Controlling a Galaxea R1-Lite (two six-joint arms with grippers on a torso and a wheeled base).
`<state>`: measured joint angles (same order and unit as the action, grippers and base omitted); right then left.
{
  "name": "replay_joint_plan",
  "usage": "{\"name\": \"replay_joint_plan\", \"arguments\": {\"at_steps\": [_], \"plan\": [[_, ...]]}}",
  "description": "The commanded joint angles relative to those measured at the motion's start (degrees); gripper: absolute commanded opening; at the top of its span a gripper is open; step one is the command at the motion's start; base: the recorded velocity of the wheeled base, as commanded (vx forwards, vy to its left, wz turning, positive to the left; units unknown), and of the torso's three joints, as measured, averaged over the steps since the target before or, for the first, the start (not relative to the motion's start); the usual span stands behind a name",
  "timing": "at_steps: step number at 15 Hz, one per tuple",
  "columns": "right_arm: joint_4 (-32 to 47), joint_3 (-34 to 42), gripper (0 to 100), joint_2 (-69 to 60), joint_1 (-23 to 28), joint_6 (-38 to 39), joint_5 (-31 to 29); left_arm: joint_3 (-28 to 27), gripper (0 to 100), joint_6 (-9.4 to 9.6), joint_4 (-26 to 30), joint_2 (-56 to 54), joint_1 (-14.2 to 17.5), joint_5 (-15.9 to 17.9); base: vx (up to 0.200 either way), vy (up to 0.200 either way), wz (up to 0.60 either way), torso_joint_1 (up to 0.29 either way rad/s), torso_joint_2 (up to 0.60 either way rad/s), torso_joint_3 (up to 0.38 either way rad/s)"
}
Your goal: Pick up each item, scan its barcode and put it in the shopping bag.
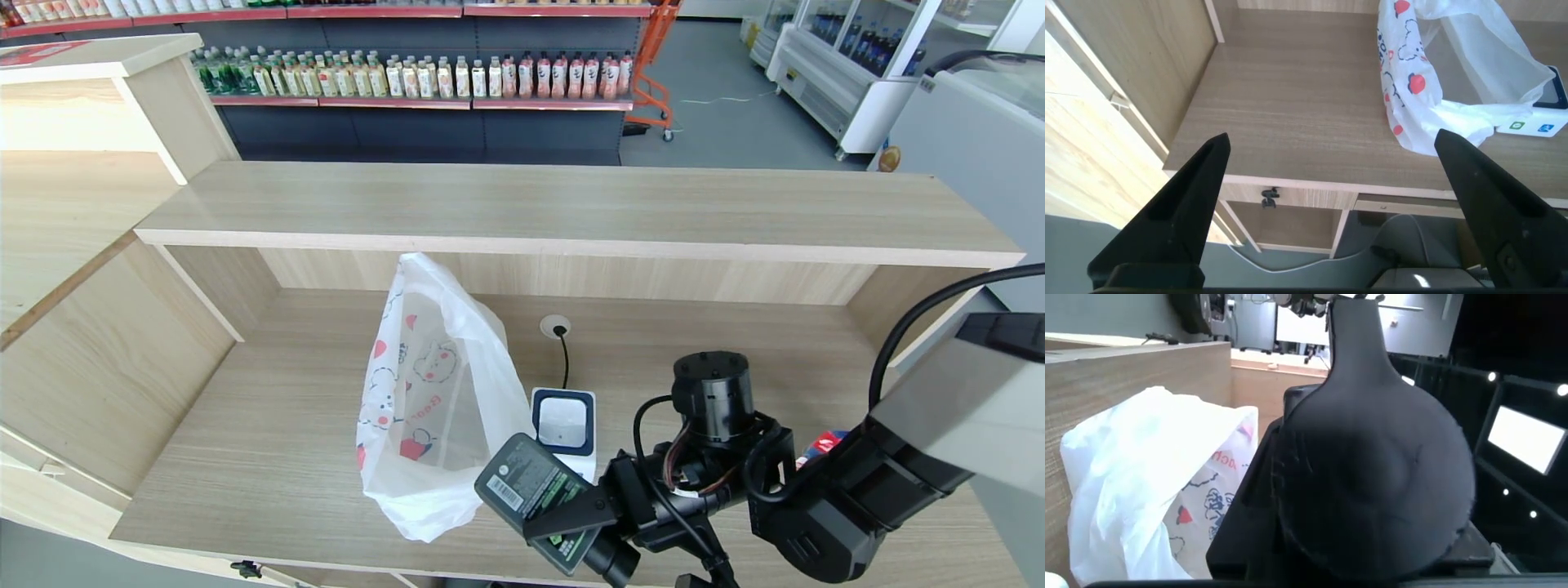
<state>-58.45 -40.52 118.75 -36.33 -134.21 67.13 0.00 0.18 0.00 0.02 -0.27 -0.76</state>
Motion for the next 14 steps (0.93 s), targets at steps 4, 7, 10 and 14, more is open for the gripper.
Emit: {"name": "replay_joint_plan", "arguments": {"at_steps": [4,7,10,14], "plan": [[0.01,-0.17,0,0.34,-0.23,0.00,0.01,0.00,100,-0.01,0.00,-0.02,0.00,-0.04,0.000,0.000,0.00,0.000,0.00,0.000],[0.09,-0.17,0,-0.10,-0.32,0.09,0.01,0.00,100,-0.01,0.00,-0.02,0.00,-0.04,0.000,0.000,0.00,0.000,0.00,0.000],[0.09,-0.52,0,-0.27,-0.32,0.17,0.01,0.00,100,-0.01,0.00,-0.02,0.00,-0.04,0.000,0.000,0.00,0.000,0.00,0.000],[4.05,-0.52,0,-4.58,0.12,2.19,-0.60,0.00,100,-0.01,0.00,-0.02,0.00,-0.04,0.000,0.000,0.00,0.000,0.00,0.000]]}}
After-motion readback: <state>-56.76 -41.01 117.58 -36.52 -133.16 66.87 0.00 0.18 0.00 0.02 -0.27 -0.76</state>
